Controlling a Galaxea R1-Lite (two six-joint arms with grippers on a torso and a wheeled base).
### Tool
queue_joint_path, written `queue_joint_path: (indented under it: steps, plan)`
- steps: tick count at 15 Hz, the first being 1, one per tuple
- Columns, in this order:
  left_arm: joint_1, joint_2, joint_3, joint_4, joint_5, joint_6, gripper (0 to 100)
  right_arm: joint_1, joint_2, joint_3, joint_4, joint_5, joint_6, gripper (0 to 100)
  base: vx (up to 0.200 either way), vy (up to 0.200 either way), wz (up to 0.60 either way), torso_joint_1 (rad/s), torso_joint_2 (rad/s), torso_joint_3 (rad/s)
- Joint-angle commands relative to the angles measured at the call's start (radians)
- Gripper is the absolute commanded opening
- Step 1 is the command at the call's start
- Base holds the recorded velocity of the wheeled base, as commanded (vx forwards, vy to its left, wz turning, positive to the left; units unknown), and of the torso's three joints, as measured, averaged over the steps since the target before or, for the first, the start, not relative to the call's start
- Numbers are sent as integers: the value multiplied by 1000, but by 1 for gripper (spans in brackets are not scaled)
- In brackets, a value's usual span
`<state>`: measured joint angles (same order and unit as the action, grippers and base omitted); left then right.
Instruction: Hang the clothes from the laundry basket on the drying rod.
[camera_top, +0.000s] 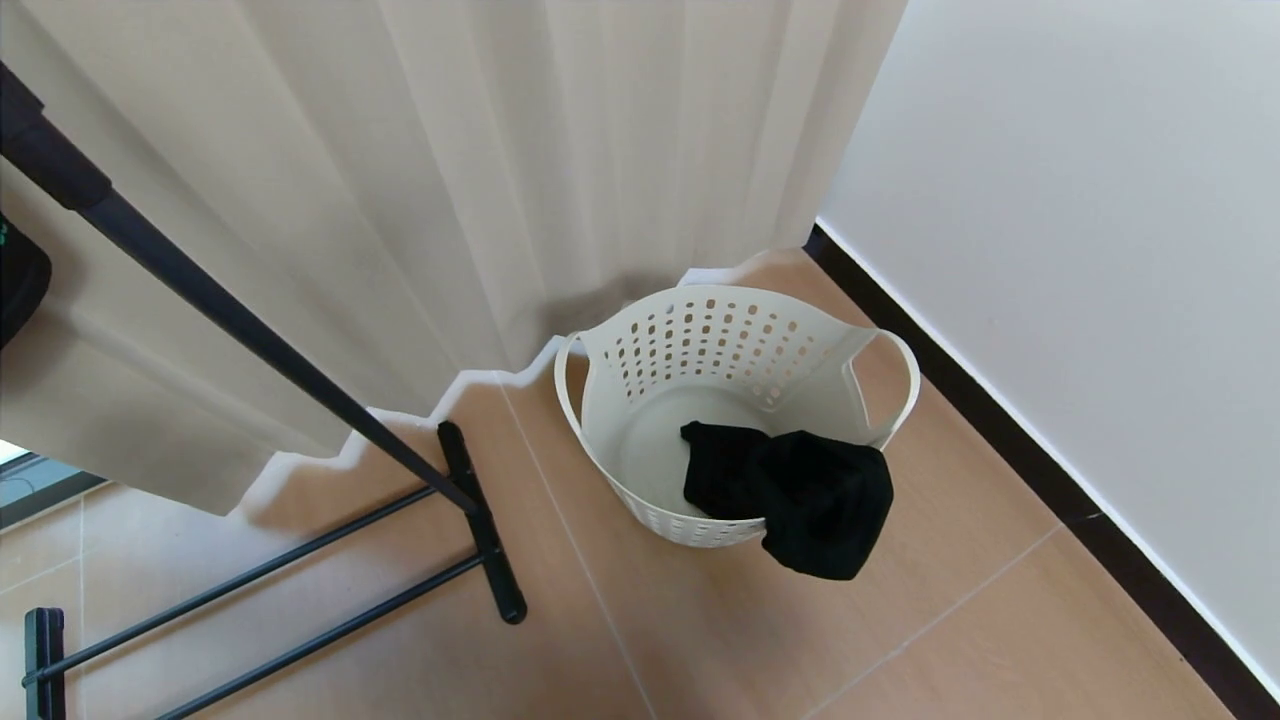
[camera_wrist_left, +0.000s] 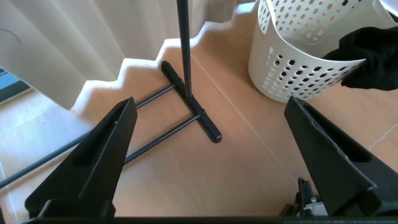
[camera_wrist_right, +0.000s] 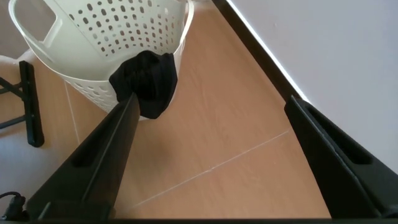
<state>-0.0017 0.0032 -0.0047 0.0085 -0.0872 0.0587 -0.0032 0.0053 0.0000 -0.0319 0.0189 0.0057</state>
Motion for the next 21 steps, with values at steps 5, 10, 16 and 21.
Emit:
queue_joint_path:
  steps: [5,10,16,21]
  plan:
    - [0,1,3,-2,0,21,100,2,12,0,10,33,-29,100,0,0,0,2,8,-172]
    - [0,-2,3,-5,-5,1,100,143,446,-48,-28,78,-181,100,0,0,0,-1,0,-10]
    - [0,-2,2,-7,-5,-50,100,184,989,-377,-37,81,-326,100,0,0,0,0,0,0]
    - [0,-2,2,-7,-6,-50,100,124,1421,-752,-23,81,-670,100,0,0,0,0,0,0]
